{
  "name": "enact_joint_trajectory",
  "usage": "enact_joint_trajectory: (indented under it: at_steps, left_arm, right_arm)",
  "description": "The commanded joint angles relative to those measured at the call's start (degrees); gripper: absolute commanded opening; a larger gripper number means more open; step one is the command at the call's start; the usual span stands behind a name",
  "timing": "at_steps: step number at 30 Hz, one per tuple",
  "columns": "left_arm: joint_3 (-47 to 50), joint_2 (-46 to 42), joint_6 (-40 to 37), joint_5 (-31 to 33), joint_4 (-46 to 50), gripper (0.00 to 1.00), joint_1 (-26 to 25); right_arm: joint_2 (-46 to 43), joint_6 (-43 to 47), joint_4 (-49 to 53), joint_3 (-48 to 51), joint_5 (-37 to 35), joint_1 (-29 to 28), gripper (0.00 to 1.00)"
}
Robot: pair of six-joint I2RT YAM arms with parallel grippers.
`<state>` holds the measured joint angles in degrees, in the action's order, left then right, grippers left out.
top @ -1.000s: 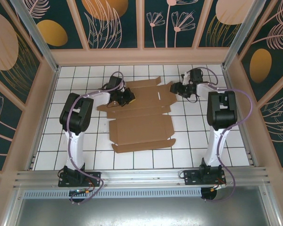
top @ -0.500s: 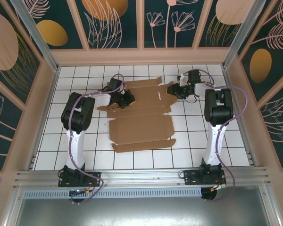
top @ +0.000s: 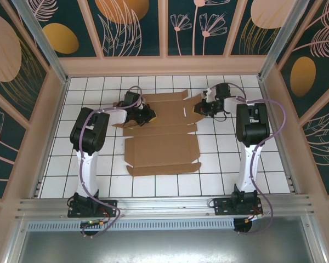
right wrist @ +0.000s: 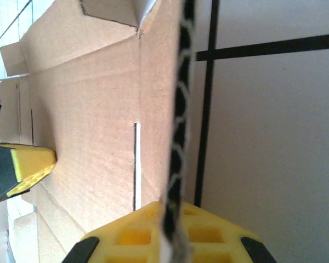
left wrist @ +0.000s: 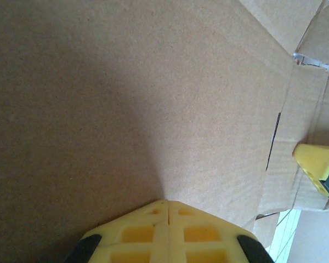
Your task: Fold the paper box
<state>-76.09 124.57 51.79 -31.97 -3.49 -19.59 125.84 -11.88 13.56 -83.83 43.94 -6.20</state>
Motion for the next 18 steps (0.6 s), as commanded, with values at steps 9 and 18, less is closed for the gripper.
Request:
enact_joint_trajectory:
  at_steps: [9,18]
  left_arm:
    - [1.99,-0.78,0.89,0.05,0.51,0.00,-0.20]
    - [-1.01,-6.01,0.46,1.09,3.34,0.13,-0.18]
  right_arm:
    - [-4.93,4.43,18.01,-10.50,-17.87,-4.16,0.00]
    - [-2.34,10.47,36.09,-24.54,-39.95,-8.94,0.00]
